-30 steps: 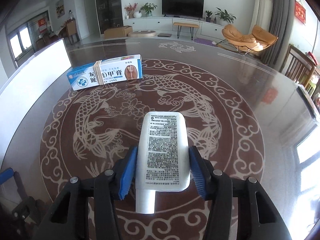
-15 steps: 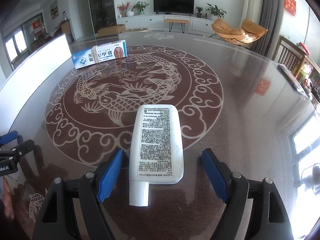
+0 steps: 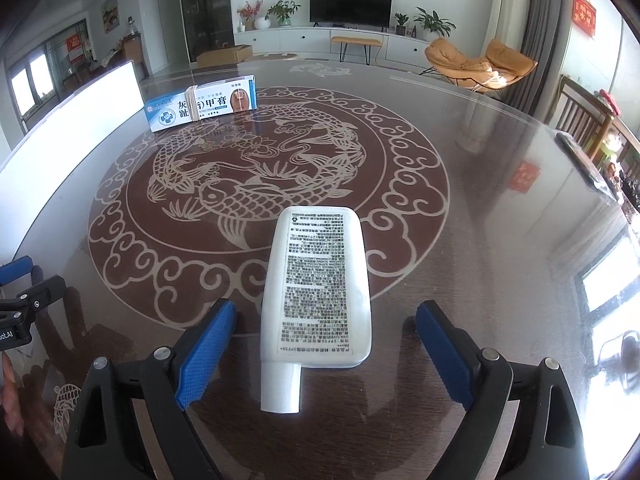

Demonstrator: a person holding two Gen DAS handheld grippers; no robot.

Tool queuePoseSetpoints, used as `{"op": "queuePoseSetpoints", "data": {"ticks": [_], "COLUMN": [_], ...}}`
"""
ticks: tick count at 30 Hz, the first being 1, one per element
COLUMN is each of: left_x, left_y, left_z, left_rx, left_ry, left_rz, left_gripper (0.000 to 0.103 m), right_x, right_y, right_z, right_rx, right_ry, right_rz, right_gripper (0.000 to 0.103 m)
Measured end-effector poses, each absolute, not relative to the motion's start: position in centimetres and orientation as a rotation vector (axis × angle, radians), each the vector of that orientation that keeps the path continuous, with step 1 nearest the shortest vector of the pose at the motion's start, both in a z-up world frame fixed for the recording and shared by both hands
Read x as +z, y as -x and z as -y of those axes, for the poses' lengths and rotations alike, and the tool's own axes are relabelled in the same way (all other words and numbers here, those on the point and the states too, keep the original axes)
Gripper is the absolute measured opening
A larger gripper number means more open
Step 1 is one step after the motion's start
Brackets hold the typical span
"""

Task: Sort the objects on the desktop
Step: 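Hold the white tube in the right tool while moving the left tool toward the ointment box, then grasp the blue-and-white ointment box with the left tool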

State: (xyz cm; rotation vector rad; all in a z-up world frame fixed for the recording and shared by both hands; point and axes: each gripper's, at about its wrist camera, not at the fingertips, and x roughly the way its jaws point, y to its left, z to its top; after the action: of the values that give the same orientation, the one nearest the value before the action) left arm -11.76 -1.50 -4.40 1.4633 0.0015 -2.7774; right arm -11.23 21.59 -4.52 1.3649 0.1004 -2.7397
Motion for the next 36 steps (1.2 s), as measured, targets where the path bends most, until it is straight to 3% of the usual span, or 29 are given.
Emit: {"op": "queuePoseSetpoints", "data": {"ticks": [12, 21, 29, 30, 32, 33, 34, 35, 36], "left_x": [-4.3, -4.0, -3.4, -3.3, -3.0, -2.9, -2.9, -2.8, -2.8], "left_y": [23.7, 29.4, 32.9, 32.7, 32.1, 31.7, 31.3, 30.8, 30.2], "left_z": [0.9, -1.0, -3.5, -3.4, -3.2, -3.1, -2.9, -2.8, -2.6], "left_rx": [-2.974, -2.998, -3.009, -3.035, -3.093, -3.098, -3.110, -3.115, -3.090], "left_ry": [-1.574, -1.570, -1.477, -1.486, -1.491, -1.478, -1.478, -1.475, -1.458], "left_rz": [0.215, 0.259, 0.436, 0.421, 0.366, 0.361, 0.339, 0.318, 0.322], "left_gripper": [0.103, 0.103, 0.103, 0.097, 0.060, 0.054, 0.032, 0.022, 0.023], "right_x": [-4.5, -4.5, -4.5, -4.5, -4.5, -4.5, -4.4, -4.5, -4.5], "right_y": [11.0, 11.0, 11.0, 11.0, 11.0, 11.0, 11.0, 11.1, 11.0], "right_z": [-21.8, -21.8, -21.9, -21.9, -21.9, -21.9, -21.9, -21.9, -21.9], "right_rx": [-2.716, -2.714, -2.727, -2.732, -2.734, -2.735, -2.735, -2.734, -2.734], "right_ry": [-1.357, -1.357, -1.366, -1.367, -1.368, -1.368, -1.369, -1.368, -1.368], "right_rz": [-0.065, -0.065, -0.087, -0.087, -0.089, -0.090, -0.090, -0.089, -0.090], "right_gripper": [0.092, 0.093, 0.093, 0.093, 0.093, 0.093, 0.093, 0.093, 0.093]}}
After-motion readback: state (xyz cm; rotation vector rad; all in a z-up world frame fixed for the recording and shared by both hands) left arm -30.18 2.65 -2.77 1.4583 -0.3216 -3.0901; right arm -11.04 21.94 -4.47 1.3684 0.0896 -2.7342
